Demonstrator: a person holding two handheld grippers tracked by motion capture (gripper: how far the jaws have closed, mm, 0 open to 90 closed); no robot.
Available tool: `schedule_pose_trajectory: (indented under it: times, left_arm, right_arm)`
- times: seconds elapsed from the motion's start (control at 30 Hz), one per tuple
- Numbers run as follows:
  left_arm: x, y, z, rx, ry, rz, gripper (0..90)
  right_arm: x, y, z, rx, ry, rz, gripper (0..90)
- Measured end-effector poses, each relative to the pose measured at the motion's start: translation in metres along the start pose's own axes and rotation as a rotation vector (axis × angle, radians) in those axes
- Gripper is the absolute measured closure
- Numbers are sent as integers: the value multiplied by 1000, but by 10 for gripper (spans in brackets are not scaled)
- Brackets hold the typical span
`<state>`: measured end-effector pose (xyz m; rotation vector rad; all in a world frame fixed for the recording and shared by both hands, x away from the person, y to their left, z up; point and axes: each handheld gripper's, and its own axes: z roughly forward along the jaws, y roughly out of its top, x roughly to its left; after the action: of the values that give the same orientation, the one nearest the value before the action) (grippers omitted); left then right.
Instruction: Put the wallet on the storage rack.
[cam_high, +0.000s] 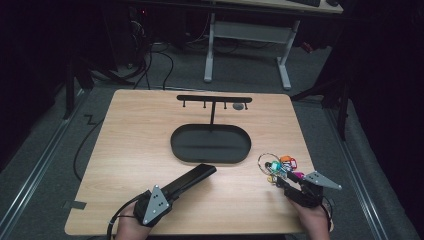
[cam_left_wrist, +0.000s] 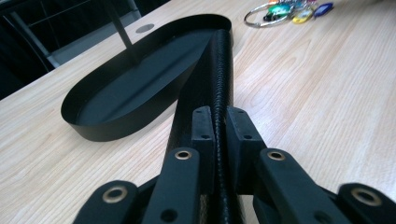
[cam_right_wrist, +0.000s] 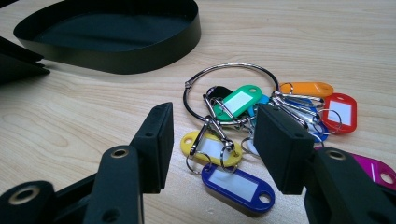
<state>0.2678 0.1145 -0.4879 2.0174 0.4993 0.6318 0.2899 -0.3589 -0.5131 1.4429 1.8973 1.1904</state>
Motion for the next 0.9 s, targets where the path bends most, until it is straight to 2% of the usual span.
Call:
schedule_pose_trajectory:
  times: [0.23,0.33,0.4,0.63,0.7,0.73,0.77,0.9]
  left_arm:
    - [4,2,-7,-39,-10,-50,829]
    - [5,4,-10,-55,-37,-80,829]
    - [5,5,-11,-61,-38,-82,830]
    - [9,3,-12,-67,-57,-119,829]
    - [12,0,-10,-56,-68,-142,825]
    - [12,0,-10,-56,-68,-142,823]
    - [14,-2,-10,-65,-74,-160,823]
    - [17,-3,-10,-70,-69,-170,814]
  right_arm:
    - [0,1,2,1,6,-5,481]
    - [1,1,2,-1,6,-4,481]
    - [1,1,2,-1,6,-4,481]
    - [1,1,2,1,6,-6,481]
    - [1,1,3,3,6,-5,481]
    - [1,1,3,4,7,-4,481]
    - [1,1,3,4,7,-4,481]
    - [1,1,3,3,7,-7,481]
